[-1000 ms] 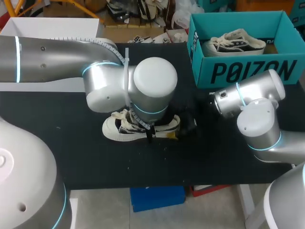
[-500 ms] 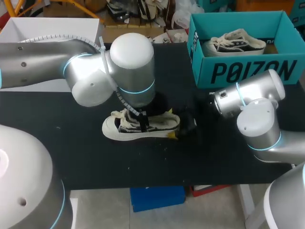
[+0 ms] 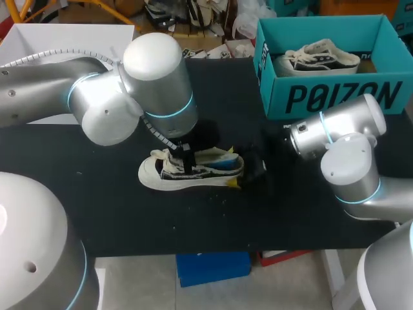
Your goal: Take the shoe out of the shoebox, open the shoe tongue, remove and reinsert the insole, then place the shoe into the shoebox
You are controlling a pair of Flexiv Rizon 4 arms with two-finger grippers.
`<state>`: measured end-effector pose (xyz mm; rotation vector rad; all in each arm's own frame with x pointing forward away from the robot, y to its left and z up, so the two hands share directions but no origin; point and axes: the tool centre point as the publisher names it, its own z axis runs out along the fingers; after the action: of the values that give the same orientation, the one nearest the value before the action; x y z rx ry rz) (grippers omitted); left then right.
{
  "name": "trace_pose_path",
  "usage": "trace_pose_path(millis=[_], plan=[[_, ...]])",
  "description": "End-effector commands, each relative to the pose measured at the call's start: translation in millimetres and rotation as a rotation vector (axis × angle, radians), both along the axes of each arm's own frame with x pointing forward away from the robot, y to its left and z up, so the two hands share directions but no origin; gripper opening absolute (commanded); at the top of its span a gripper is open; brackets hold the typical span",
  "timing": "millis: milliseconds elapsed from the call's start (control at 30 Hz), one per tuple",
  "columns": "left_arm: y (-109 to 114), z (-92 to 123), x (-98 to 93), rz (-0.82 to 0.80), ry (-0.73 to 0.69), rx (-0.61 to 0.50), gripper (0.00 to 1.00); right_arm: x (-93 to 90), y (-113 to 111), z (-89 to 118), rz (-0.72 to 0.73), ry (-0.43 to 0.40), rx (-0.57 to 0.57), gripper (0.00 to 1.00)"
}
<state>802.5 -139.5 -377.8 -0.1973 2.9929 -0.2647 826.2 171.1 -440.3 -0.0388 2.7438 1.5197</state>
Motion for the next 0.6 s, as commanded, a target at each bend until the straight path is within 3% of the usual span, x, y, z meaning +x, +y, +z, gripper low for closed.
trace_pose_path(millis=[33,233,300,367,400,467,500,600], plan=[[-3,-1,1.6,-0.017,-0.005,-0.033,0.00,0.7,-1,-3,0.000,0.001,-0.001,0.00],[-19,-3,8.5,-0.049,-0.008,-0.048,0.00,0.7,-1,-3,0.000,0.001,-0.001,0.00],[-25,-5,10.1,-0.060,-0.007,-0.050,0.22,0.7,-1,-3,0.000,0.001,-0.001,0.00],[-28,-6,10.5,-0.077,0.000,-0.057,0.27,0.7,-1,-3,0.000,0.001,-0.001,0.00],[-31,-7,10.1,-0.089,0.002,-0.061,0.36,0.7,-1,-3,0.000,0.001,-0.001,0.00],[-34,-7,7.7,-0.107,0.007,-0.068,0.68,0.7,-1,-3,0.000,0.001,-0.001,0.00],[-36,-7,6.5,-0.116,0.009,-0.069,0.74,0.7,-1,-3,0.000,0.001,-0.001,0.00],[-39,-7,2.8,-0.133,0.009,-0.078,0.78,0.7,-1,-3,0.000,0.001,-0.001,0.00]])
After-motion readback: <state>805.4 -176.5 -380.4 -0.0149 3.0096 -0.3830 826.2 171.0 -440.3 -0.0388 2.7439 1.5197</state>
